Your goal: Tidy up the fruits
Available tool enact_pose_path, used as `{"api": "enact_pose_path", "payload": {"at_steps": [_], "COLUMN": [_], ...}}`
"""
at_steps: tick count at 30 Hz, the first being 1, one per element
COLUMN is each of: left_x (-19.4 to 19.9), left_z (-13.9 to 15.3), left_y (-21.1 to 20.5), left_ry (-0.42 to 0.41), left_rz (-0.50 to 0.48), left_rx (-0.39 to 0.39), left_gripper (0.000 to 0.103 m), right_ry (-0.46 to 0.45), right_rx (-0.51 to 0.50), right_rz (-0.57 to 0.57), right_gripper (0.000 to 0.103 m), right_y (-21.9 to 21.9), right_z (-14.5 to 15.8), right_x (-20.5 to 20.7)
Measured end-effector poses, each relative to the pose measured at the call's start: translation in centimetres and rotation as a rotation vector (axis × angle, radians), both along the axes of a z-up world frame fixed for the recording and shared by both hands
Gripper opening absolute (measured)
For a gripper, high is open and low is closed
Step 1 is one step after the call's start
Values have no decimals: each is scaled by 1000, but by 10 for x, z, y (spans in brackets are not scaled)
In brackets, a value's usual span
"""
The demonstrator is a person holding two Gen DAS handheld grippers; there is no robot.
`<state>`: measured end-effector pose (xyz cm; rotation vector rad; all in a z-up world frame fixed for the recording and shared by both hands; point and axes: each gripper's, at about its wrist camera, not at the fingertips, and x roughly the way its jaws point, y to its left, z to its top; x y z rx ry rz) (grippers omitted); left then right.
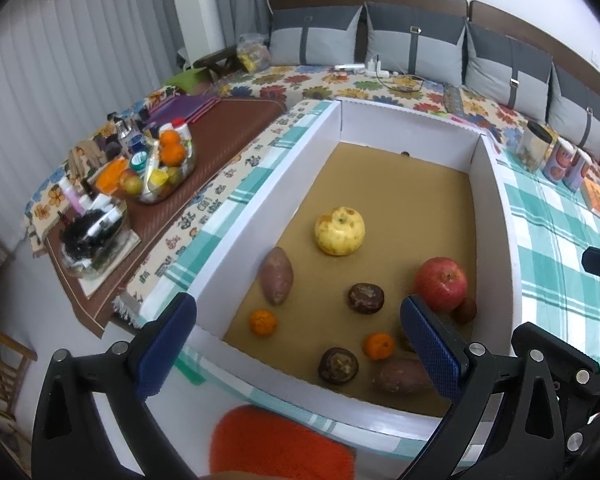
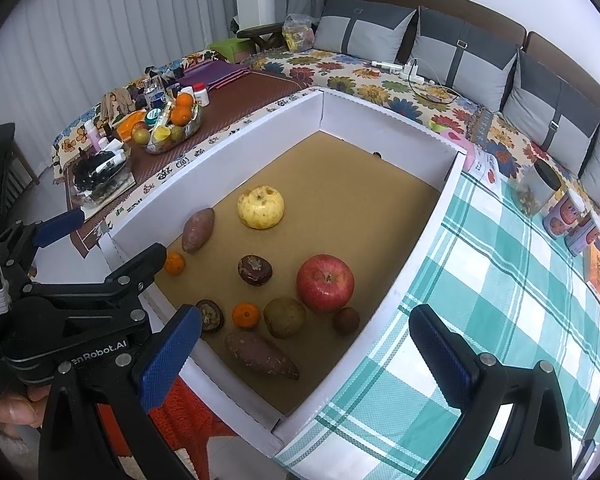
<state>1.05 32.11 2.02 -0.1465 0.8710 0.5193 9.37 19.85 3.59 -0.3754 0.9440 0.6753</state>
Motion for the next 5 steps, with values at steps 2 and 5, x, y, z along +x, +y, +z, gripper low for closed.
{"api": "enact_pose_path", "payload": {"at_steps": [2, 5], "left_x": [0, 0], "left_z": [0, 0], "left_y": [1, 2], "left_ry": [-8, -9], "left_rz": [-2, -1], "left_rx": [-9, -9], "left_gripper": [102, 102], "right_ry": [1, 0], "right_rx": [2, 1], "right_rz": [-1, -1], "right_gripper": [103, 103], "right_y": [0, 0], "right_z": [0, 0], "right_x": [1, 0]}}
